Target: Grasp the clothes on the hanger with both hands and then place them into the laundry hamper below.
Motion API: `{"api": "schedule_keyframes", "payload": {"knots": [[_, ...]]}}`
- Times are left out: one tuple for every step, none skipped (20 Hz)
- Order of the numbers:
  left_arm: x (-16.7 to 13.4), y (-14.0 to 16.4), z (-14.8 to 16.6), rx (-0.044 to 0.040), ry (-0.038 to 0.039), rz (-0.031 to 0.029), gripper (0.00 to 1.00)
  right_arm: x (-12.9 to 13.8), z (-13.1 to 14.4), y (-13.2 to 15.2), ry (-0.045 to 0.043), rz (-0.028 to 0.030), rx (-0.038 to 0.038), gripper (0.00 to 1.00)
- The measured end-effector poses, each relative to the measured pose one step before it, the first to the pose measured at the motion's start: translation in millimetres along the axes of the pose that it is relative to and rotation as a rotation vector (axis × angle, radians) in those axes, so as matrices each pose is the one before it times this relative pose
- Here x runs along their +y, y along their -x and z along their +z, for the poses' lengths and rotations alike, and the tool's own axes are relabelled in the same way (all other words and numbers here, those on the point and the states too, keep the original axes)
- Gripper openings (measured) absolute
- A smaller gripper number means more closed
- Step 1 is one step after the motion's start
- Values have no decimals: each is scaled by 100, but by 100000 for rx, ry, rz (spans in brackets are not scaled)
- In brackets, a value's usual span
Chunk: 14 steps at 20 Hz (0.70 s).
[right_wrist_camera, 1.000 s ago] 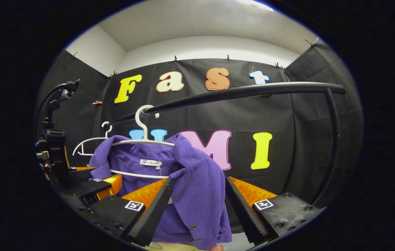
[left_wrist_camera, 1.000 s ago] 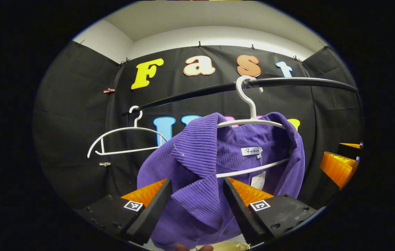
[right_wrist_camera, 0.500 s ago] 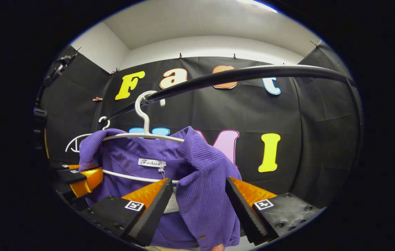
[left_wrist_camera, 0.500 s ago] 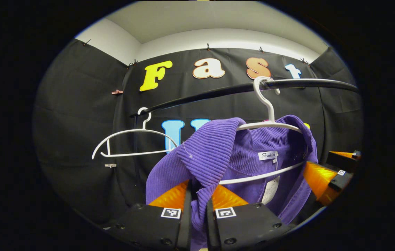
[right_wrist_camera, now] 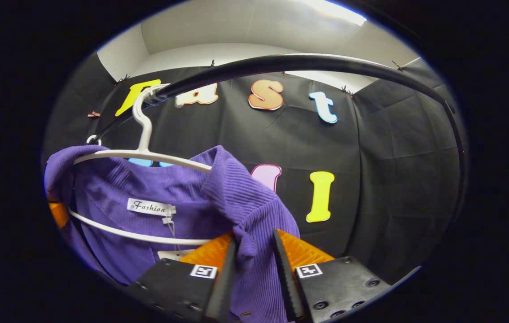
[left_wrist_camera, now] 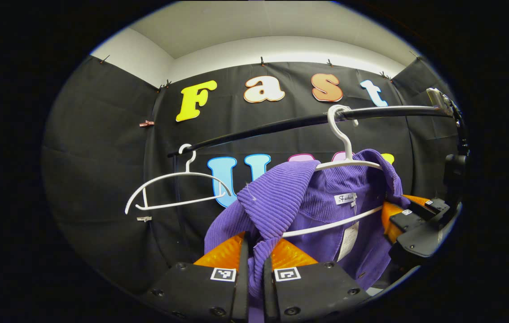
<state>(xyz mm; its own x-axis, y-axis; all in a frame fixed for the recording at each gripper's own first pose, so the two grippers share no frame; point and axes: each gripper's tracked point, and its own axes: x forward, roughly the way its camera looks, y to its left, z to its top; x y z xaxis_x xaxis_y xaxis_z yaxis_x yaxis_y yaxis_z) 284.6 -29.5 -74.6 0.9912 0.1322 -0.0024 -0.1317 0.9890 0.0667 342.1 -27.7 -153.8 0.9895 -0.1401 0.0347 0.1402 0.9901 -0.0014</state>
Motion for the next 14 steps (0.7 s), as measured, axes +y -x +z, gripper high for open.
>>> {"api": "schedule_keyframes", "payload": {"knots": [[309,-299,-104,-229,-162,166,17,-518,-99,-627,-890,-221,-594,29],[260,56,4,-362,-182,12,18,-307,-278,-190,-465,125,-12,10],[195,42,133,-306,-258,-132,16,-945,-3,32,1839,-1760,-842,10],[-39,13,257,-716,-289,-1326,17,-1081,427,-60,2445,-1417,-2211,10],[80,41,316,-814,-1026,-703,15,-999,578,-62,3159,-714,-2636,10],[281,-13,392,-656,-1476,-340,14,-681,536,64,3569,-380,-2118,10],[379,66,229,-532,-799,385,13,-762,672,128,3088,-91,-2106,9],[534,-149,218,-57,555,540,13,-748,683,-59,2255,-238,-2074,9],[570,-82,497,-551,1182,1182,13,-684,789,-129,1669,-654,-2002,9],[609,-25,738,-1274,1194,936,13,-652,664,-91,1528,-758,-1636,5],[356,-113,780,-1172,927,530,13,-595,828,-155,1042,-866,-2139,5],[337,-170,868,-1231,855,432,14,-542,971,-149,789,-1469,-2706,9],[126,-237,685,-671,622,-112,13,-581,1174,-96,307,-1685,-3114,9],[136,-230,381,-725,-77,-92,14,-318,1138,-161,353,-1594,-3539,9]]}}
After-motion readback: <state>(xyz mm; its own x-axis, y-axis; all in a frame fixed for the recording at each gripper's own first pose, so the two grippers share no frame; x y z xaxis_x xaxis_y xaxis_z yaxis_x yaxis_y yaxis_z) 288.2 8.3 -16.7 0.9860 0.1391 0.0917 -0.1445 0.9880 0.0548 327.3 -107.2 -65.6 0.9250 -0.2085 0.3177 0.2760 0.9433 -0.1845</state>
